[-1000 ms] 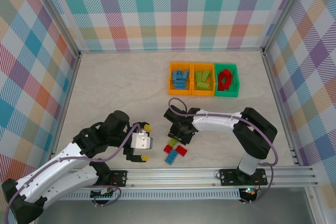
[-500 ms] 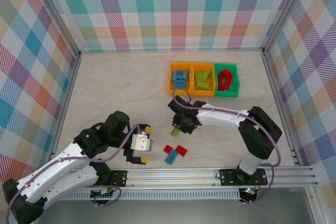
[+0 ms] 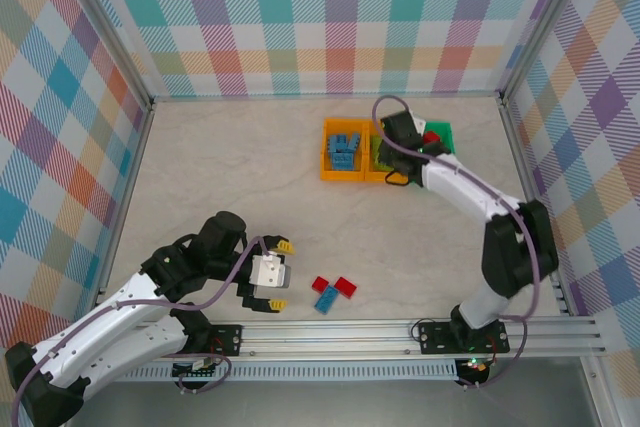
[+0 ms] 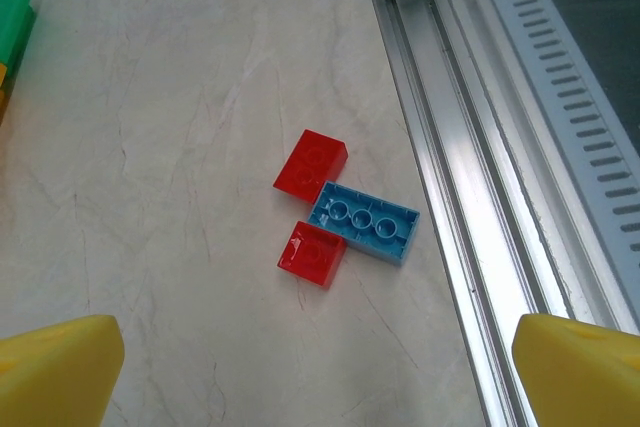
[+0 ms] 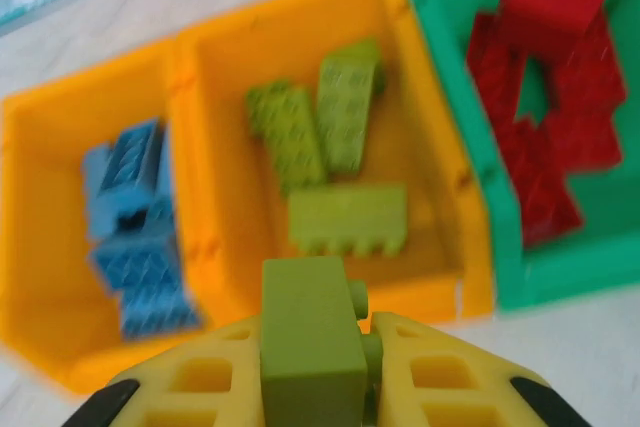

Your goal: Sort the legos into containers by color

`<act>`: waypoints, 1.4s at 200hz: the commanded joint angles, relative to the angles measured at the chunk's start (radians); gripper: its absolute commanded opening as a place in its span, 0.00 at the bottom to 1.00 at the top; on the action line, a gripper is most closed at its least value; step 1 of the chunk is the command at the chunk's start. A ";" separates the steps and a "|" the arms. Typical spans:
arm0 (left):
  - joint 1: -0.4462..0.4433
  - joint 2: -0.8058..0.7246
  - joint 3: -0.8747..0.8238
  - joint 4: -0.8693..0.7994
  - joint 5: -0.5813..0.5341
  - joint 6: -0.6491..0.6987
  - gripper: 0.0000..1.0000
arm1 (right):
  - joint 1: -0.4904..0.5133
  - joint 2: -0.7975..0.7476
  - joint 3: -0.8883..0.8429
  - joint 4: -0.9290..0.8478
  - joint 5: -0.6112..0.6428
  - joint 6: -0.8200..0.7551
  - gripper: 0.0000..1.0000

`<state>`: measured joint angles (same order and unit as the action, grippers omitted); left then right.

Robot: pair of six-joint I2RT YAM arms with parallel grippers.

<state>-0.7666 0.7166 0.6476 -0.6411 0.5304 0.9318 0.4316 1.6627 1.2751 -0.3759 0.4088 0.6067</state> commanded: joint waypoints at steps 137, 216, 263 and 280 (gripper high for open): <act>0.021 0.069 0.000 0.185 -0.143 -0.317 1.00 | -0.099 -0.148 0.077 -0.152 -0.569 -0.144 0.75; -0.003 0.118 0.133 0.372 -0.349 -1.148 1.00 | 0.057 -0.626 -0.366 -0.135 -0.806 -0.087 0.98; -0.214 0.227 0.059 0.224 -0.704 -1.664 0.96 | 0.095 -0.704 -0.461 -0.249 -0.865 -0.074 1.00; -0.271 0.328 0.070 0.174 -0.721 -1.829 0.87 | 0.098 -0.711 -0.472 -0.278 -0.856 -0.070 1.00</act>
<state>-0.9672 0.9405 0.7280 -0.3668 -0.0490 -0.5430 0.5194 0.9714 0.8204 -0.5869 -0.4129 0.5251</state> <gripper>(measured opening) 0.921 0.996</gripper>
